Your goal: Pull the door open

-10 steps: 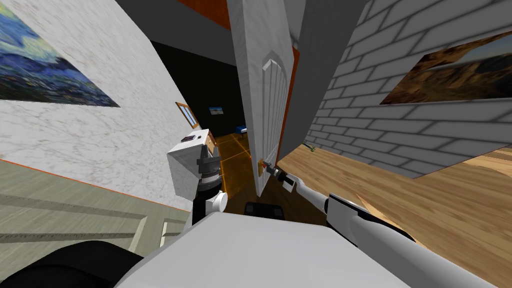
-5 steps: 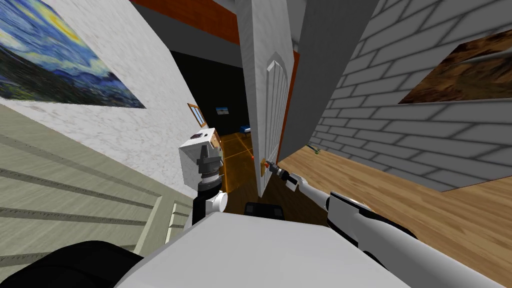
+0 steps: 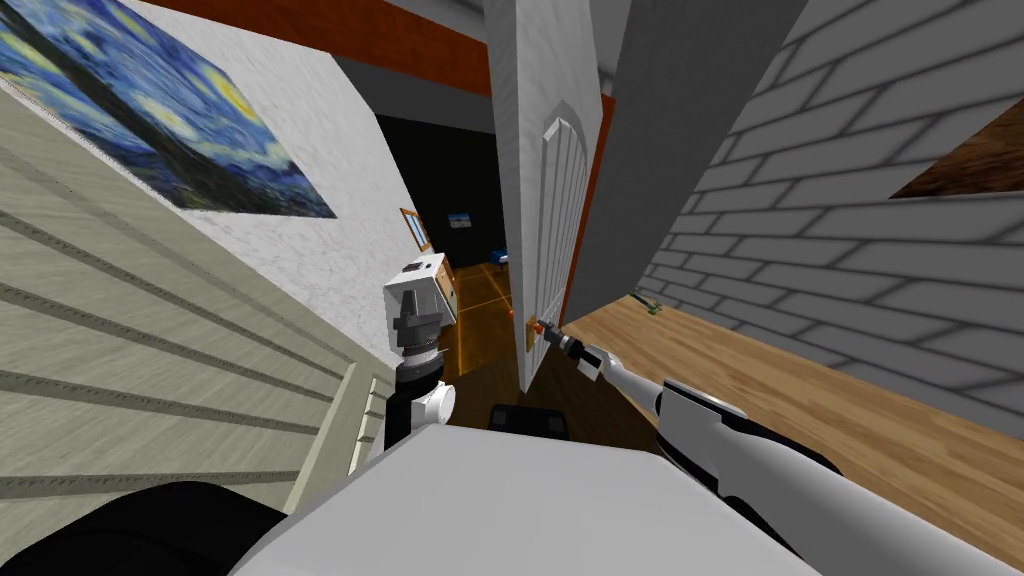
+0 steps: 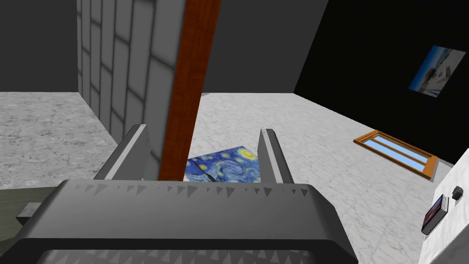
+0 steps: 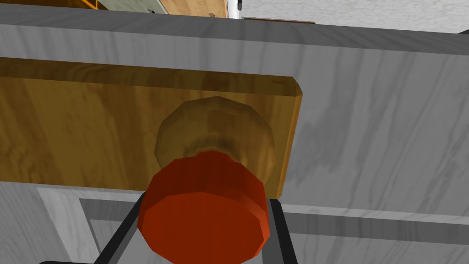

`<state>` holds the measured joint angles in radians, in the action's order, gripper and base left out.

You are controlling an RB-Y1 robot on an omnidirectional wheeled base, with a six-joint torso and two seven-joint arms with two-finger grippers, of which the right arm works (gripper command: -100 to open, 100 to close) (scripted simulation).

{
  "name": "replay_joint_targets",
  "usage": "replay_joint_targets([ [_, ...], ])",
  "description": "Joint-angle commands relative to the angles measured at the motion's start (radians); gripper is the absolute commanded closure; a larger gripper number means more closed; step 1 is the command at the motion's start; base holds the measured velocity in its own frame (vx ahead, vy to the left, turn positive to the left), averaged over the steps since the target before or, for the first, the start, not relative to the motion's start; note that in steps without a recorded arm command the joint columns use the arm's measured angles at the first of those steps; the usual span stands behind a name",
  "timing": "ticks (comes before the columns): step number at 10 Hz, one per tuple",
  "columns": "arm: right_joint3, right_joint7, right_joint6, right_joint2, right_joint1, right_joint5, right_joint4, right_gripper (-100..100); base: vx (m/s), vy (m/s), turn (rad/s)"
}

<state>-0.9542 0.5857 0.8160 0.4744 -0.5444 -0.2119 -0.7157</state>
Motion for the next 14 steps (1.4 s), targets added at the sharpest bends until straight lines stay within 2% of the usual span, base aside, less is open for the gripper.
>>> replay_joint_targets([
  [1, 0.008, 0.007, 0.022, 0.005, -0.014, -0.007, 0.033, 100, -0.035, -0.015, 0.168],
  [6, 0.005, 0.036, 0.08, 0.022, -0.037, -0.02, 0.106, 100, -0.052, 0.008, 0.256],
  [7, 0.009, 0.032, 0.071, 0.025, -0.036, -0.02, 0.107, 100, 0.0, 0.012, 0.027],
  [8, -0.007, 0.04, 0.094, 0.032, -0.041, -0.025, 0.118, 100, -0.025, -0.12, 0.124],
  [9, -0.012, 0.042, 0.1, 0.034, -0.042, -0.026, 0.121, 100, -0.079, -0.172, 0.158],
  [13, -0.061, 0.063, 0.164, 0.049, -0.053, -0.039, 0.148, 100, -0.11, -0.185, 0.115],
  [14, -0.068, 0.066, 0.173, 0.052, -0.054, -0.041, 0.152, 100, -0.092, -0.167, 0.081],
])
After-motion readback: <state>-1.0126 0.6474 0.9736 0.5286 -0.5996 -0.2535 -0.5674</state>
